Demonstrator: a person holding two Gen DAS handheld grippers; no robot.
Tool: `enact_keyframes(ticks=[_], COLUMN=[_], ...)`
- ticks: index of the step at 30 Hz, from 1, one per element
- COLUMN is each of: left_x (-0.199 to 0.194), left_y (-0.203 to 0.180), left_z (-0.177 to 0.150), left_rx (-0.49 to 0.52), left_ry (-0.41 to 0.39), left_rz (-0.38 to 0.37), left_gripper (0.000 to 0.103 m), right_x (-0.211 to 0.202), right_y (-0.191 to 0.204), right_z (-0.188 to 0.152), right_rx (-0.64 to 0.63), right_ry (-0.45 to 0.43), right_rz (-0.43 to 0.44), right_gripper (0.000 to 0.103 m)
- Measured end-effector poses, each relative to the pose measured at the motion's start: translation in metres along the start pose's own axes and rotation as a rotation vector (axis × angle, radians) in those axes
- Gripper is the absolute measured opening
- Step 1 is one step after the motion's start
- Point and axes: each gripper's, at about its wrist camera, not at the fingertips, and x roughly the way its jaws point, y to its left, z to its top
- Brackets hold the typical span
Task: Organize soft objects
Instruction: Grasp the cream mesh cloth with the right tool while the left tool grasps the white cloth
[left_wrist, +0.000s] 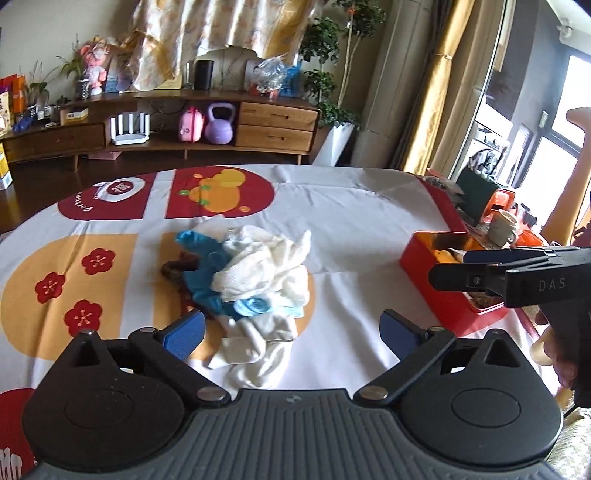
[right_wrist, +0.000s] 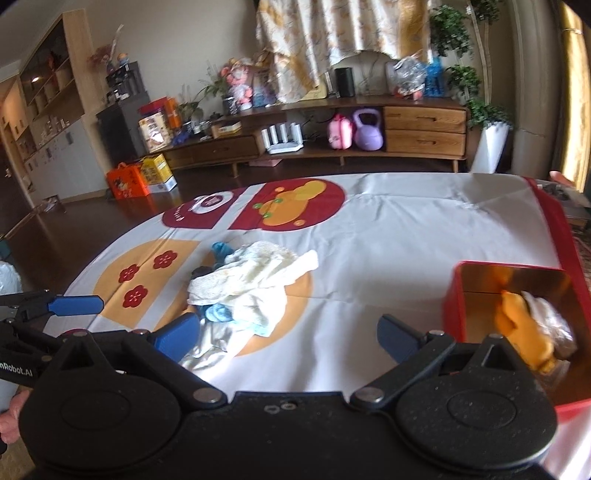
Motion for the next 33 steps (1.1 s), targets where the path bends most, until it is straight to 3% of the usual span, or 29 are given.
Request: enact_keyframes(ticks=[13,33], left_x=[0.046,0.111], left_y=[0.009,-0.003], left_z=[-0.026,-0.039], left_rx=[-0.005,-0.035], left_ry=[0.036,0.104], left_rz=[0.099,0.121], left_gripper=[0.101,0.100], right_x=[0.066,0.164], right_y=[0.016,0.028], right_z=[0.022,0.031], right_rx=[-0.029,0.002], right_ry=[0.061,0.156], right_rz=[0.062,0.106], right_gripper=[0.103,0.103])
